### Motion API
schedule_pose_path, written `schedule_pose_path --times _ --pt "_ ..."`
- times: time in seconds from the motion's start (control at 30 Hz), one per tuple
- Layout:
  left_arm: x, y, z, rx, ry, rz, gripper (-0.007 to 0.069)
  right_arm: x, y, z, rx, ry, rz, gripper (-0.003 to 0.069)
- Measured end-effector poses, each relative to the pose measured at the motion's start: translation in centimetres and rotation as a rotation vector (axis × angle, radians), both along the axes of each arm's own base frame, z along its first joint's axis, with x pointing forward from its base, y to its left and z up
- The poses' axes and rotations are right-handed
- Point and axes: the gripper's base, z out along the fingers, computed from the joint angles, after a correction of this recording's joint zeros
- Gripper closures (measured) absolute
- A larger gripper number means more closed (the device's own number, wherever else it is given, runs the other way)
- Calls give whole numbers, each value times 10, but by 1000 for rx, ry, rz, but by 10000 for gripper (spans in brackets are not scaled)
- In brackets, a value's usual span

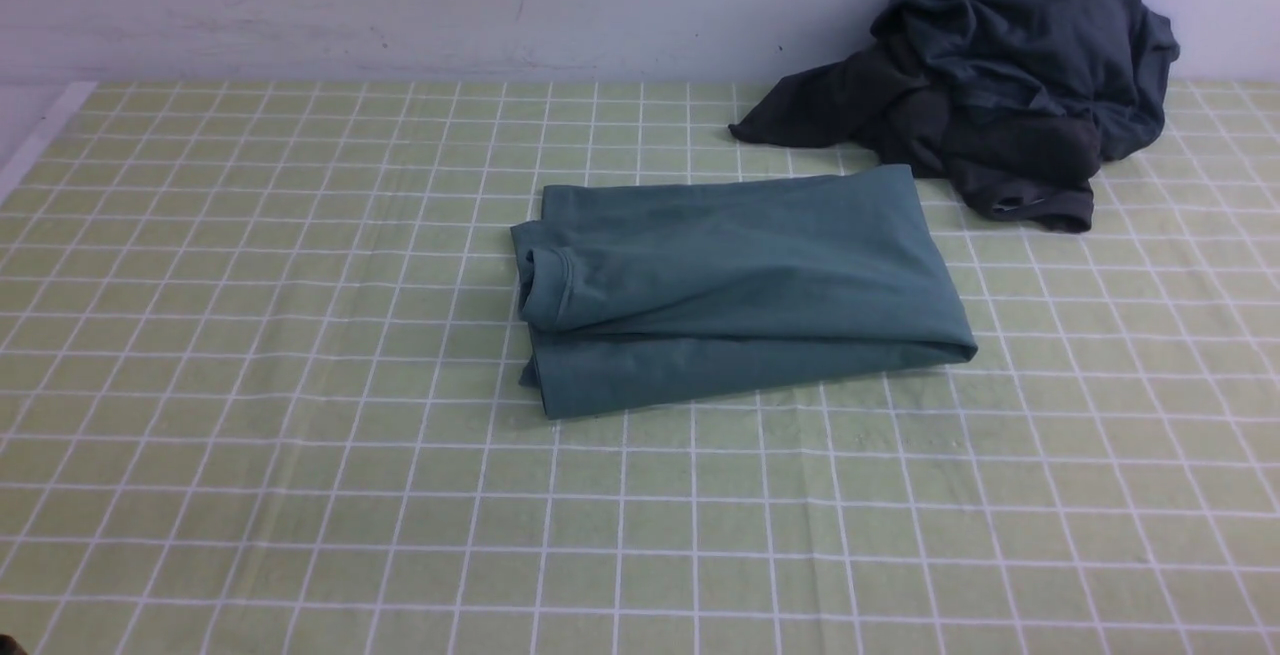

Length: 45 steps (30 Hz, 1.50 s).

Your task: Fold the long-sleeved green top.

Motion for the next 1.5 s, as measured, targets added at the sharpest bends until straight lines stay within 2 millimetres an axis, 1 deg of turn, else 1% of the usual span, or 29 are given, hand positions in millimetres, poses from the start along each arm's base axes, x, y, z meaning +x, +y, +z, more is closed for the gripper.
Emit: schedule_pose_path --times 0.07,0.2,0.27,0.33,0.4,0.43,0.53,0.57,0.6,0.63,0.8,1.5 --pt "0 0 -1 0 -4 1 627 0 0 0 0 0 0 671" --pt "-2 1 -18 -4 -43 9 627 0 0 0 0 1 0 671" --pt "-3 2 -39 -6 -56 16 627 0 0 0 0 1 0 671" --pt "-4 2 -56 -8 -36 15 627 0 0 0 -1 1 0 671" --pt "-6 1 -62 -10 1 10 627 0 0 0 -1 2 0 671" --pt "-6 0 -71 -10 80 0 627 0 0 0 -1 2 0 671" --pt "-7 -2 -88 -42 264 -24 627 0 0 0 -1 2 0 671" --pt "-8 -2 -89 -46 279 -26 627 0 0 0 -1 3 0 671" --pt "-9 -3 -97 -75 372 -35 627 0 0 0 -1 3 0 671" --pt "-10 -4 -100 -97 405 -38 627 0 0 0 -1 4 0 671" --pt "-11 -4 -100 -127 421 -38 627 0 0 0 -1 4 0 671" --pt "-11 -4 -100 -136 424 -38 627 0 0 0 -1 4 0 671"
